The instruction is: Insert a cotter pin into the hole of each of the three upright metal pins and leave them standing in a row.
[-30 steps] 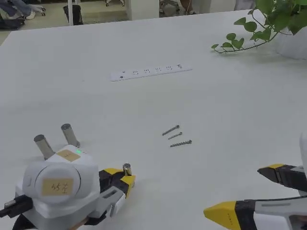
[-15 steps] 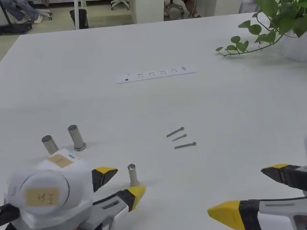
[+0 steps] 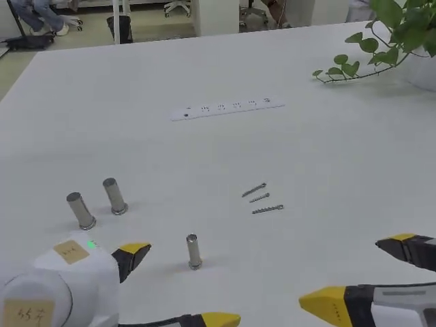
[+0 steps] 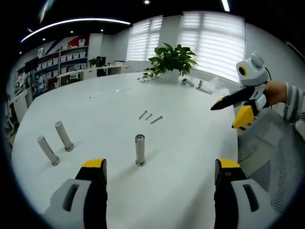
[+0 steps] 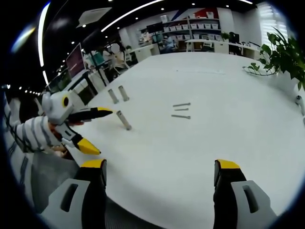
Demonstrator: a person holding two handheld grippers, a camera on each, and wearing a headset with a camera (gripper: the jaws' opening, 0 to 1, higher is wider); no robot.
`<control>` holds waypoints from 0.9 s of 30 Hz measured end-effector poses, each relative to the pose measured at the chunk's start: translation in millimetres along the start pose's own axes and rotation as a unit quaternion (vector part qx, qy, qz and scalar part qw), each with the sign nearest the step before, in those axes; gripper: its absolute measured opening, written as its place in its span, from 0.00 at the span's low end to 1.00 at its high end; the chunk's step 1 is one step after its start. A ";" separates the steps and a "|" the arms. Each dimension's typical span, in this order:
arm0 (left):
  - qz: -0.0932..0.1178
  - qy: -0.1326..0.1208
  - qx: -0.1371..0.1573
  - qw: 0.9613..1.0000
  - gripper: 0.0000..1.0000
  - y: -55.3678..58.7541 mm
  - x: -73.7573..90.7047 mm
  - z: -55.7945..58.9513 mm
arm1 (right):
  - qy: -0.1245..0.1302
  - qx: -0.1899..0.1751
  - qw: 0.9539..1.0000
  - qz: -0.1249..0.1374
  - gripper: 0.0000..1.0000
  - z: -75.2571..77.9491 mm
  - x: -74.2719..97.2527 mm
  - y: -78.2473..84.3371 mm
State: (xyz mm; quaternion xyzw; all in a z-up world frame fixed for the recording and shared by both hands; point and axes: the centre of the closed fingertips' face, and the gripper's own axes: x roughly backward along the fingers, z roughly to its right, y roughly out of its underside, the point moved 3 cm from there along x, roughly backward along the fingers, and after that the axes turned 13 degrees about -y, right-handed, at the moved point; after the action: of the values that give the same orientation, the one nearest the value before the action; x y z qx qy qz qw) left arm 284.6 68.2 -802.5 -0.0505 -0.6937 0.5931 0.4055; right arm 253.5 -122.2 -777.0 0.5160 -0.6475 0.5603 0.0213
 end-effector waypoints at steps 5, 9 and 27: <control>-0.010 0.005 -0.007 1.000 0.99 4.2 2.9 3.9 | -0.002 0.002 1.000 -0.005 0.95 -1.8 -0.7 -2.7; -0.018 0.007 -0.013 1.000 0.99 8.9 6.2 6.6 | -0.006 0.015 1.000 -0.008 0.94 -4.1 0.2 -10.5; -0.006 -0.008 0.027 1.000 0.99 5.0 20.5 1.5 | -0.043 0.140 0.985 -0.092 0.74 7.9 -12.8 -62.6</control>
State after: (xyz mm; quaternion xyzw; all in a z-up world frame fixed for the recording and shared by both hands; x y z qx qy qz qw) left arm 268.0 79.8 -796.4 -0.0307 -0.6814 0.6094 0.4043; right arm 307.1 -109.9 -743.6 0.5945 -0.5131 0.6185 -0.0276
